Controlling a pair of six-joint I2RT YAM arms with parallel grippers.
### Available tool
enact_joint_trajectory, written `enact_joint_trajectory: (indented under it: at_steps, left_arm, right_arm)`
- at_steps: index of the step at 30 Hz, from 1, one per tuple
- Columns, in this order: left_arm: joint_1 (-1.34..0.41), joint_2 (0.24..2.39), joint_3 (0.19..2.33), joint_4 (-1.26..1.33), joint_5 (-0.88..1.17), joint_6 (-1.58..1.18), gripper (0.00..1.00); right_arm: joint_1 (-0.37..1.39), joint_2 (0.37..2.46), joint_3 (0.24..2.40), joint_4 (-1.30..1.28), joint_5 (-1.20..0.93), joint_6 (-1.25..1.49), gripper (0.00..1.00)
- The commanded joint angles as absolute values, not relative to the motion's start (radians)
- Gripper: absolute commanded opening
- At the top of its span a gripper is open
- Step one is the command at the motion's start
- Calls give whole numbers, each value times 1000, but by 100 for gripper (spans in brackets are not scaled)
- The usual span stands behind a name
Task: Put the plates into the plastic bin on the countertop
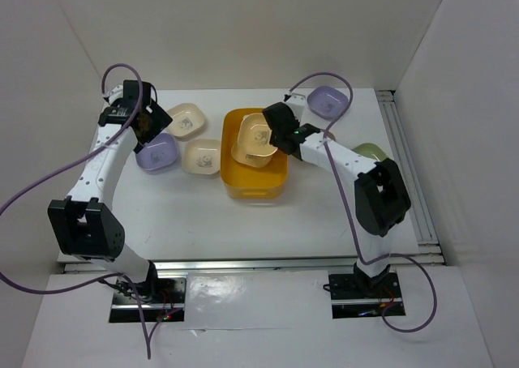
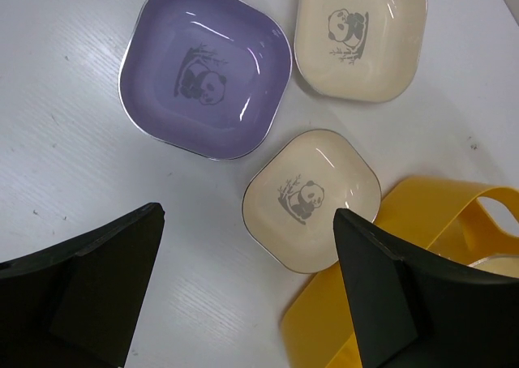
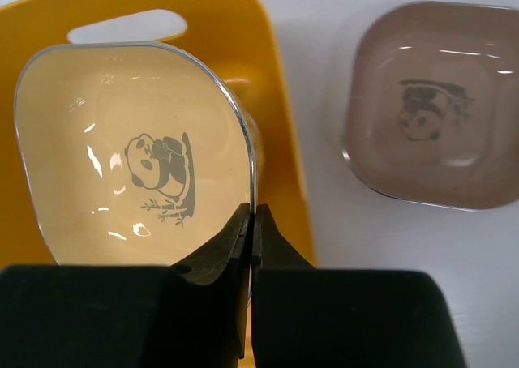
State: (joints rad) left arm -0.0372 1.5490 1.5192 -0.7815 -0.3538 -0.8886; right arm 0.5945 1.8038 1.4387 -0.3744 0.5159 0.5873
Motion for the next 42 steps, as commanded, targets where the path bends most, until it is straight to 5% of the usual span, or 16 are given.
enact_joint_trajectory:
  at_steps: [1,18,20,21,22,33,42]
  left_arm:
    - [-37,1557,1563,-769,-321,-841,99]
    - [0,1585,1552,-779,-321,-821,99]
    - [0,1595,1543,-779,-321,-821,99]
    - [0,1595,1543,-779,-321,-821,99]
    - [0,1595,1543,-779,-336,-821,99]
    - [143,1624,1542,-799,-357,-830,99]
    - [173,1859,1520,-729,-391,-818,99]
  right_arm:
    - [634,1850,1581,-330,560,652,0]
    - [667,1937,1615,-396,653,706,7]
    - [658,1937,1606,-387,643,695,15]
    - [658,1937,1606,-387,634,695,51]
    - [658,1937,1606,-387,634,695,67]
    - [773,1776,1545,-141,520,555,96]
    - [813,1568,1336,1,282,384,100]
